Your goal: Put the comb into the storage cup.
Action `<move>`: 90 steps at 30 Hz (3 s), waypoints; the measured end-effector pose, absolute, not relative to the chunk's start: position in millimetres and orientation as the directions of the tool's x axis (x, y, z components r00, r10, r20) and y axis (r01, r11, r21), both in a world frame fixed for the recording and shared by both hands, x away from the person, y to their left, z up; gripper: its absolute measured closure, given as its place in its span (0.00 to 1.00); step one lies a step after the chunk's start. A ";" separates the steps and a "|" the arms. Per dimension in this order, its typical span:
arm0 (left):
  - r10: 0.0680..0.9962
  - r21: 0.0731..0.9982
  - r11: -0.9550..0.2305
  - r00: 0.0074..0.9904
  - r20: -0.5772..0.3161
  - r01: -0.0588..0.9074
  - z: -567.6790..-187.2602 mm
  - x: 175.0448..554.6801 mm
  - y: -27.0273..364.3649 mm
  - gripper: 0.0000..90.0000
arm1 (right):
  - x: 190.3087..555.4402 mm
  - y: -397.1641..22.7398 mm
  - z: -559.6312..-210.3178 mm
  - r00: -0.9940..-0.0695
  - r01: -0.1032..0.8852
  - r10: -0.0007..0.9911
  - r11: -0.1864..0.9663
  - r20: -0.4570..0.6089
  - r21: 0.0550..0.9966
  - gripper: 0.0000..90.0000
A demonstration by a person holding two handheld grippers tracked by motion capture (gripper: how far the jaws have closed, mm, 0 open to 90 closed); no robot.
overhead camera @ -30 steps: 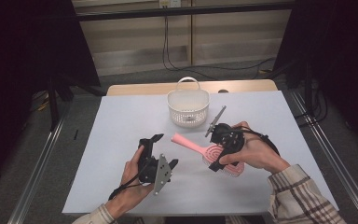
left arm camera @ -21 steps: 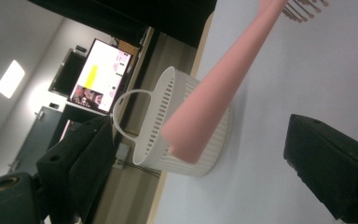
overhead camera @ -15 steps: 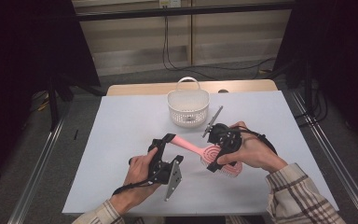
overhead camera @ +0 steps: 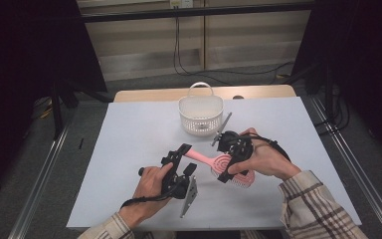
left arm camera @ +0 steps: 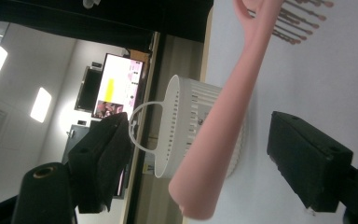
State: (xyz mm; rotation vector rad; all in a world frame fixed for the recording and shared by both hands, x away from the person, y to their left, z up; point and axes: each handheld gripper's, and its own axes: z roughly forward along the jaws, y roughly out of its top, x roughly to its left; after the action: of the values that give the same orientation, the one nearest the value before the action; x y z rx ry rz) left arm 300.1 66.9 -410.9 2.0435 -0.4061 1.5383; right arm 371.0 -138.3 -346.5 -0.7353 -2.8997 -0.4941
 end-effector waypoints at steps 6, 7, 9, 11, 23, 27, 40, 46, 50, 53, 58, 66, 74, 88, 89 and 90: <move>0.079 0.222 -0.819 0.279 0.957 -0.530 -412.1 297.3 66.3 0.35 | 370.4 -130.6 -346.0 -0.897 0.442 0.413 0.851 0.160 0.283 0.21; 0.067 0.209 -0.827 0.277 0.958 -0.522 -411.6 296.9 66.8 0.35 | 370.4 -130.6 -346.0 -0.897 0.442 0.413 0.851 0.160 0.283 0.21; 0.057 0.199 -0.833 0.277 0.959 -0.516 -412.7 296.7 66.9 0.37 | 370.0 -128.7 -345.5 -0.905 0.426 0.402 0.857 0.141 0.290 0.21; 0.047 0.198 -0.834 0.291 0.956 -0.515 -414.3 296.9 66.5 0.40 | 369.5 -127.2 -345.7 -0.912 0.411 0.386 0.864 0.142 0.292 0.21; -0.019 0.152 -0.830 0.300 0.954 -0.536 -421.7 294.0 59.6 0.52 | 368.6 -116.2 -347.4 -0.923 0.385 0.362 0.877 0.132 0.289 0.21; -0.039 0.133 -0.833 0.296 0.955 -0.538 -424.2 293.3 57.9 0.56 | 368.9 -112.3 -346.3 -0.925 0.379 0.354 0.878 0.136 0.293 0.21; -0.010 0.149 -0.846 0.295 0.955 -0.512 -423.4 293.5 56.7 0.75 | 371.6 -99.5 -348.2 -0.917 0.398 0.370 0.870 0.147 0.291 0.21; 0.003 0.157 -0.856 0.299 0.954 -0.493 -423.7 293.5 56.6 0.82 | 375.2 -97.2 -348.6 -0.903 0.429 0.398 0.855 0.162 0.290 0.21; 0.016 0.158 -0.863 0.286 0.958 -0.480 -423.2 293.7 56.4 0.83 | 376.2 -97.4 -348.1 -0.898 0.440 0.408 0.847 0.166 0.299 0.21; 0.017 0.154 -0.866 0.279 0.960 -0.477 -423.7 293.4 55.8 0.82 | 376.3 -96.8 -348.4 -0.896 0.443 0.411 0.845 0.166 0.299 0.21; -0.014 0.122 -0.873 0.274 0.962 -0.473 -426.6 292.4 54.1 0.86 | 376.3 -95.7 -349.9 -0.893 0.449 0.416 0.844 0.169 0.295 0.21; -0.005 0.123 -0.882 0.270 0.963 -0.455 -425.9 292.6 54.1 0.86 | 377.6 -93.5 -349.5 -0.885 0.466 0.431 0.833 0.178 0.298 0.21; -0.010 0.117 -0.882 0.265 0.964 -0.456 -426.9 294.1 54.7 0.89 | 378.0 -92.5 -347.4 -0.868 0.496 0.458 0.812 0.190 0.309 0.21; 0.024 0.160 -0.875 0.289 0.957 -0.456 -427.4 297.9 57.3 0.90 | 381.1 -98.5 -341.7 -0.867 0.498 0.464 0.805 0.180 0.323 0.15; 0.026 0.161 -0.877 0.289 0.957 -0.453 -427.4 298.0 57.3 0.90 | 380.4 -99.1 -341.3 -0.869 0.496 0.461 0.807 0.181 0.320 0.14; 0.029 0.169 -0.876 0.300 0.954 -0.452 -427.9 298.3 57.4 0.90 | 380.1 -99.8 -341.3 -0.872 0.489 0.455 0.815 0.178 0.312 0.13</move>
State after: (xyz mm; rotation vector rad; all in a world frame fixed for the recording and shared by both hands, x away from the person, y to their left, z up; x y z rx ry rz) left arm 298.3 57.4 -427.9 2.1662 -0.3781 1.6024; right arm 380.1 -99.8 -341.3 -0.7566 -2.9015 -0.5383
